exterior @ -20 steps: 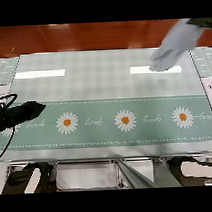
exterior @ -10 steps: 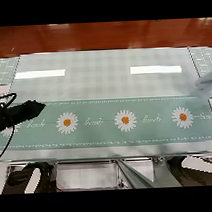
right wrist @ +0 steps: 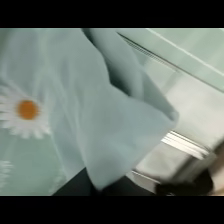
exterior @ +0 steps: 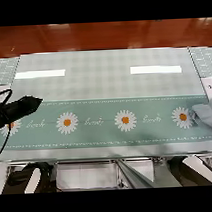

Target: Fold the shirts.

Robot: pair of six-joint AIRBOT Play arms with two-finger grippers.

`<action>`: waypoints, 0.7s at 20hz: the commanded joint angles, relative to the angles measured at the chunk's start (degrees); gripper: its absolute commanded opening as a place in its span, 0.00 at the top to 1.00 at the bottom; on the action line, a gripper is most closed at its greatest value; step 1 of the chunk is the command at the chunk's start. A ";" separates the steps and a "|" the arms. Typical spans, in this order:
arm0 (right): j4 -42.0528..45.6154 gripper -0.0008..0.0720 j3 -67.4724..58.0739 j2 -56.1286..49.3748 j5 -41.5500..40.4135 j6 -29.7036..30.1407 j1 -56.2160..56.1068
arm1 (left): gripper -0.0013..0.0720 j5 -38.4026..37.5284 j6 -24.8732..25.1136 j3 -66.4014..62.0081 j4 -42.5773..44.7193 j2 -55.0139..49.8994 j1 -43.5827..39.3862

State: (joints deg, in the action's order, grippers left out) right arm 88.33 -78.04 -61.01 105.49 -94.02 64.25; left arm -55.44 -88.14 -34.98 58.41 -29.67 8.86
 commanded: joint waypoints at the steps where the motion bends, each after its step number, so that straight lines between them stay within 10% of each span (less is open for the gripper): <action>1: 12.11 0.96 12.24 5.81 0.81 1.14 4.42 | 0.96 0.92 -0.02 0.00 -0.02 -0.02 0.02; 2: 15.91 0.95 14.82 6.99 0.26 1.07 4.39 | 0.96 0.92 0.00 0.00 0.00 -0.02 0.02; 4: 20.50 0.42 18.03 7.85 -0.11 -0.35 4.39 | 0.95 1.07 0.00 0.00 0.00 -0.02 0.02; 9: 11.91 0.44 17.59 7.85 -6.16 -1.70 4.09 | 0.96 6.12 1.29 -1.16 0.02 -2.25 0.04; 11: -5.27 0.95 14.32 7.63 -13.62 -1.51 4.09 | 0.96 7.02 2.36 -6.71 0.00 -6.34 0.02; 14: -41.42 0.96 9.09 5.38 -27.06 4.55 -4.35 | 0.96 6.75 6.69 -20.65 -2.64 -16.04 -0.33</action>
State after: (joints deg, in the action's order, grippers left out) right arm 77.23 -65.23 -54.35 90.45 -93.76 65.34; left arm -49.50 -84.68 -45.93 57.69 -38.76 8.80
